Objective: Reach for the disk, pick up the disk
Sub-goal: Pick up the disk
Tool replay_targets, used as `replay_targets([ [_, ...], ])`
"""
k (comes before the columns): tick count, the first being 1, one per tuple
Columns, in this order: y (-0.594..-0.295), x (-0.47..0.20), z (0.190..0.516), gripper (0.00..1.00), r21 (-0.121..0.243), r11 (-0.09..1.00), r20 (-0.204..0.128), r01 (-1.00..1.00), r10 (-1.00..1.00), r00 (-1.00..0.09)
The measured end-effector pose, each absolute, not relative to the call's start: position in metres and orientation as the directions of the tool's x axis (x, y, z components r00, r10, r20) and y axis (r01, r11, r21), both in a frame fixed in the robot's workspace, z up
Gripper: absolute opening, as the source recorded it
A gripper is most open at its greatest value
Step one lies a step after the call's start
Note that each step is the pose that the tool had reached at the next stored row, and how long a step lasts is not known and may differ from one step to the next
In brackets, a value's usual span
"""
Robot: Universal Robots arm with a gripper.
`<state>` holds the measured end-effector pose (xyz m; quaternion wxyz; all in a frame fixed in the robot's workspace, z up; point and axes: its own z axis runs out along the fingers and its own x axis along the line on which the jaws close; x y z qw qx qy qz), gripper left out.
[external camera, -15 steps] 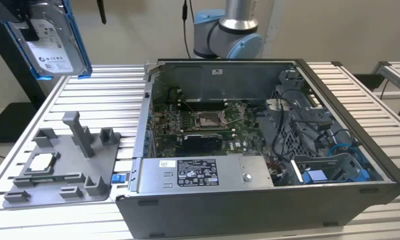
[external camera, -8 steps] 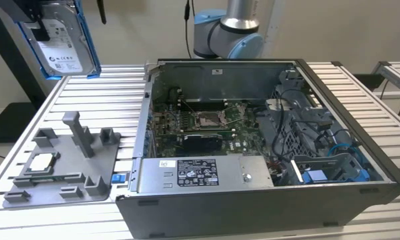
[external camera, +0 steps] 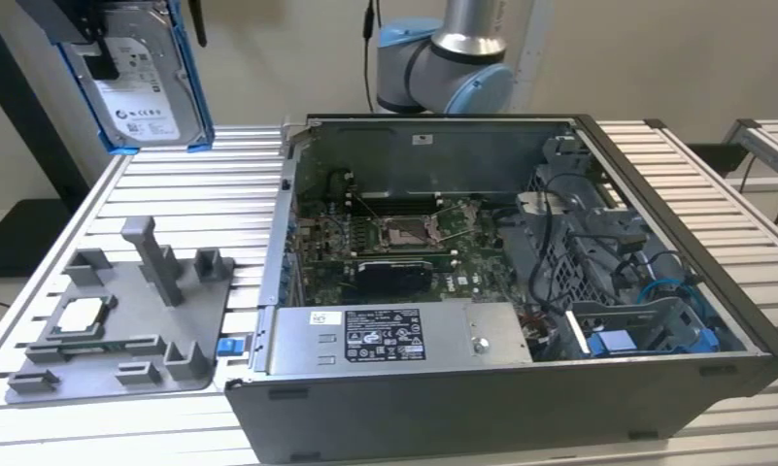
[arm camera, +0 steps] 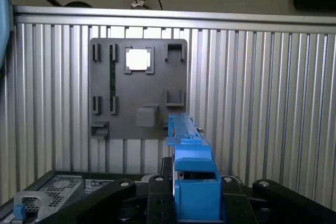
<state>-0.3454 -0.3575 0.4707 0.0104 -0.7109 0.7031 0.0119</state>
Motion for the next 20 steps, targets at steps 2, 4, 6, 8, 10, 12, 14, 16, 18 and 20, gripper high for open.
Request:
replay_targets([
  [2,-0.358,-0.341,0.471,0.00,0.002,-0.011,-0.031,-1.000,-0.999,0.011],
  [4,-0.358,-0.337,0.471,0.00,0.002,-0.011,-0.031,-1.000,-0.999,0.011],
  [6,-0.358,-0.331,0.471,0.00,0.002,-0.011,-0.032,-1.000,-0.999,0.011],
  [8,-0.358,-0.326,0.471,0.00,0.002,-0.011,-0.031,-1.000,-0.999,0.011],
  [10,-0.358,-0.321,0.471,0.00,0.002,-0.011,-0.031,-1.000,-0.999,0.011],
  [12,-0.358,-0.314,0.471,0.00,0.002,-0.011,-0.032,-1.000,-0.999,0.011],
  [14,-0.358,-0.307,0.471,0.00,0.002,-0.011,-0.031,-1.000,-0.999,0.011],
  [16,-0.358,-0.299,0.471,0.00,0.002,-0.011,-0.032,-1.000,-0.999,0.011],
  [18,-0.358,-0.289,0.471,0.00,0.002,-0.011,-0.031,-1.000,-0.999,0.011],
  [20,-0.358,-0.282,0.471,0.00,0.002,-0.011,-0.031,-1.000,-0.999,0.011],
])
